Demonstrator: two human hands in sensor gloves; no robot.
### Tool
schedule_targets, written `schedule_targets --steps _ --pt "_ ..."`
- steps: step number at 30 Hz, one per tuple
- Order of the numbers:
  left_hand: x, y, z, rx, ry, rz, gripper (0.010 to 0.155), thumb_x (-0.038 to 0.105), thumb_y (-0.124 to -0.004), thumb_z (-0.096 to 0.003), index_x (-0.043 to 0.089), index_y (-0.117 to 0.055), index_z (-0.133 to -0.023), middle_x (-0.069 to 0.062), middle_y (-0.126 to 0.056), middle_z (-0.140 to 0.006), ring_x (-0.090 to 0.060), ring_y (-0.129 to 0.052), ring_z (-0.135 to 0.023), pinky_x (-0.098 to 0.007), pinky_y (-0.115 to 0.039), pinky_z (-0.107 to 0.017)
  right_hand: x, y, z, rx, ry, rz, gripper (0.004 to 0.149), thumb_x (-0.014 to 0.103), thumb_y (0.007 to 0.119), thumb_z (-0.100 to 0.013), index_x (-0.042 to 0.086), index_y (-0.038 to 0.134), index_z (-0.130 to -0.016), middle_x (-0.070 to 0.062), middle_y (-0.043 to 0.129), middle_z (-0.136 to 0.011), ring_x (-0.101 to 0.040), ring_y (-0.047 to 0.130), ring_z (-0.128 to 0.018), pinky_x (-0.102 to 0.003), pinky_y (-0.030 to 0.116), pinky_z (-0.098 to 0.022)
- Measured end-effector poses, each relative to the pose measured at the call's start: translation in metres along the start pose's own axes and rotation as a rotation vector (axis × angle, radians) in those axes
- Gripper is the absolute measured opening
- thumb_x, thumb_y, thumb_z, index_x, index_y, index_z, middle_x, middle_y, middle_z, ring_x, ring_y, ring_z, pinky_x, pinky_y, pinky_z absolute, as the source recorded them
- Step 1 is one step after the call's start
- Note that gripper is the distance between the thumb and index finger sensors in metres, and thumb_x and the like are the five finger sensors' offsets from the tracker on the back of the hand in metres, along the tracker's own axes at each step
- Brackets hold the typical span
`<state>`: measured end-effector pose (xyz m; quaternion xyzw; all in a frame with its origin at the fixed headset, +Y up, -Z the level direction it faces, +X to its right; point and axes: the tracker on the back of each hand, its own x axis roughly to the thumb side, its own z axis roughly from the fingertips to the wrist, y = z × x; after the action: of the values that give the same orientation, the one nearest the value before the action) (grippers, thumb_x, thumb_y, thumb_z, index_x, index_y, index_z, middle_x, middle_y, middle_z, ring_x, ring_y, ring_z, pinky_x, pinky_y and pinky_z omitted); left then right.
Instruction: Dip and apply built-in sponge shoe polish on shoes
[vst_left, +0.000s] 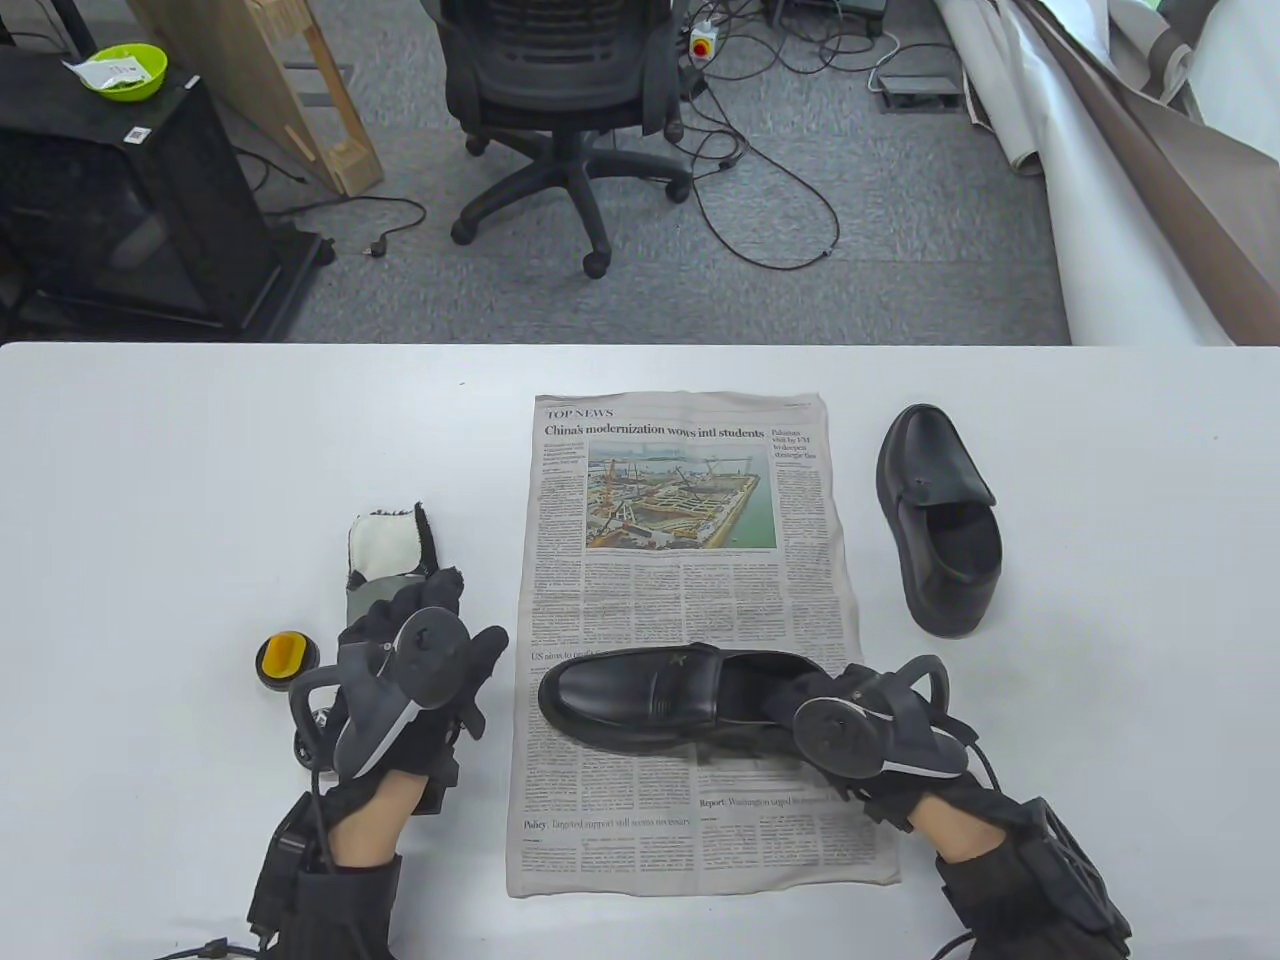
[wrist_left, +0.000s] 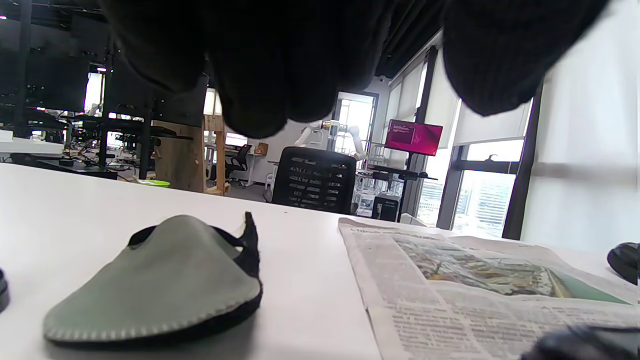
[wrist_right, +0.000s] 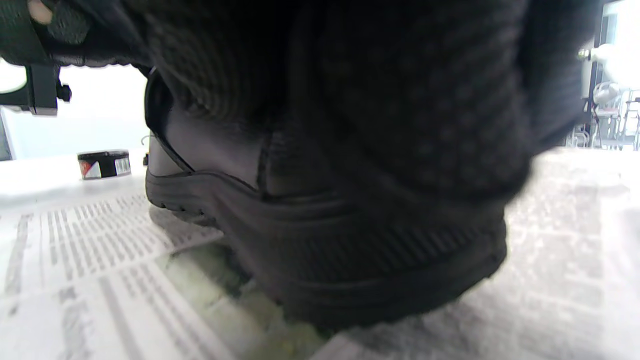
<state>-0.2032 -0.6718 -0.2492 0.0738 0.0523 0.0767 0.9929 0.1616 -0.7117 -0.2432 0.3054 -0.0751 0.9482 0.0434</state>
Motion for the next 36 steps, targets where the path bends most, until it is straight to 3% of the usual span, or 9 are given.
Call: schedule_targets --steps 11,15,23,29,36 --pt "0.001 -0.003 0.000 0.011 -0.031 -0.028 0.086 0.065 -0.081 -0.0401 0.027 -0.046 -0.108 -0.008 -0.055 -0.116 -0.041 -0.066 -0.105 -0.068 -0.058 -0.077 -0.028 -0.047 0.017 -0.304 0.116 -0.011 0.044 0.051 0.084 -0.033 0.023 0.102 -0.063 0.001 0.106 -0.038 -0.003 0.108 0.004 -0.031 0.100 -0.026" --pt "0.004 -0.006 0.000 0.003 -0.059 -0.069 0.085 0.066 -0.080 -0.0403 0.027 -0.046 -0.108 -0.008 -0.055 -0.116 -0.040 -0.066 -0.105 -0.068 -0.055 -0.077 -0.051 -0.063 0.027 -0.399 0.241 -0.005 0.045 0.051 0.084 -0.034 0.022 0.103 -0.063 0.002 0.109 -0.037 -0.002 0.109 0.007 -0.030 0.101 -0.022" --pt "0.009 -0.011 0.001 -0.032 -0.093 -0.120 0.089 0.068 -0.076 -0.0398 0.027 -0.041 -0.110 -0.009 -0.046 -0.119 -0.044 -0.056 -0.109 -0.070 -0.049 -0.078 -0.094 -0.078 0.054 -0.583 0.628 0.172 0.045 0.049 0.085 -0.036 0.019 0.101 -0.066 0.002 0.110 -0.040 -0.002 0.108 0.009 -0.031 0.101 -0.019" --pt "0.010 -0.014 0.000 -0.031 -0.104 -0.192 0.084 0.066 -0.076 -0.0419 0.027 -0.044 -0.109 -0.009 -0.050 -0.118 -0.044 -0.056 -0.109 -0.070 -0.046 -0.078 -0.131 -0.077 0.078 -0.632 0.906 0.215 0.044 0.044 0.086 -0.038 0.015 0.099 -0.069 0.000 0.109 -0.043 -0.004 0.107 0.010 -0.032 0.100 -0.019" --pt "0.009 -0.018 -0.001 -0.055 -0.099 -0.191 0.085 0.066 -0.075 -0.0417 0.027 -0.042 -0.109 -0.009 -0.047 -0.119 -0.044 -0.054 -0.109 -0.070 -0.044 -0.078 -0.167 -0.058 0.090 -0.536 1.075 0.262 0.045 0.040 0.085 -0.039 0.011 0.097 -0.072 -0.004 0.108 -0.046 -0.005 0.108 0.008 -0.033 0.101 -0.019"
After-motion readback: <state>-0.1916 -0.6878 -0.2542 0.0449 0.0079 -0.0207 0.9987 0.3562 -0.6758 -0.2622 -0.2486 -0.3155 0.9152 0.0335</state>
